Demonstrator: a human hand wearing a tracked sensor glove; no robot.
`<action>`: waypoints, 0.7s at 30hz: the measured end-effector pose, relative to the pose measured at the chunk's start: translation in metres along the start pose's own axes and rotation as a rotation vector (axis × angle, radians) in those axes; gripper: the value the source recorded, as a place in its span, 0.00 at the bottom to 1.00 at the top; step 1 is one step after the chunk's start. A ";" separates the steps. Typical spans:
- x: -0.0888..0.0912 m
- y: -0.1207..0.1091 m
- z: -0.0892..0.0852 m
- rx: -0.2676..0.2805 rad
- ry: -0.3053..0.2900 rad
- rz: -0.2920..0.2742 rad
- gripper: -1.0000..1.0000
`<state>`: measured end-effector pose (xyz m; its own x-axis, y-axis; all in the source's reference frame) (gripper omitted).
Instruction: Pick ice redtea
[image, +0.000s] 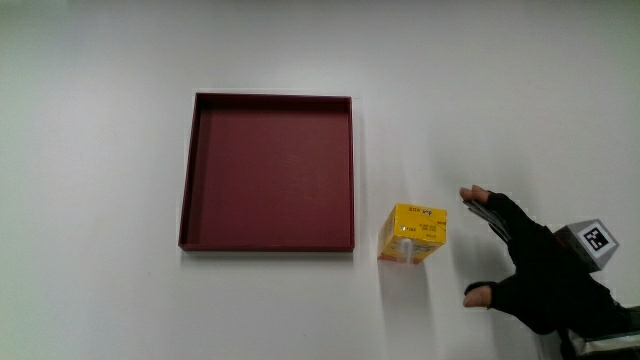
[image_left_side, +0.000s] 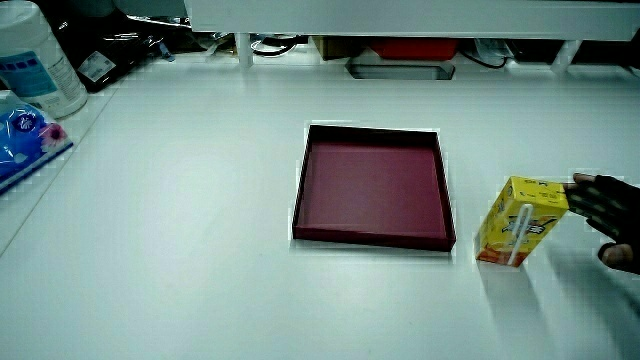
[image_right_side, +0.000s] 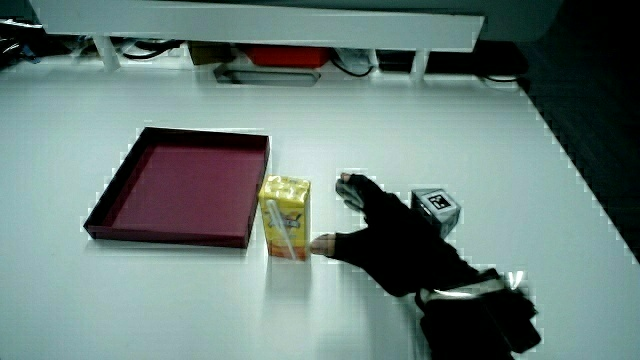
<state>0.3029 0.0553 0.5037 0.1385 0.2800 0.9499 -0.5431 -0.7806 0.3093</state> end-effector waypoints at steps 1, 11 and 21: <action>0.001 0.003 -0.001 -0.005 -0.006 0.004 0.50; 0.006 0.029 -0.017 -0.046 0.011 -0.012 0.50; 0.002 0.050 -0.036 -0.079 0.055 0.009 0.50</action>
<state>0.2467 0.0370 0.5190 0.0893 0.3054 0.9480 -0.6084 -0.7369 0.2947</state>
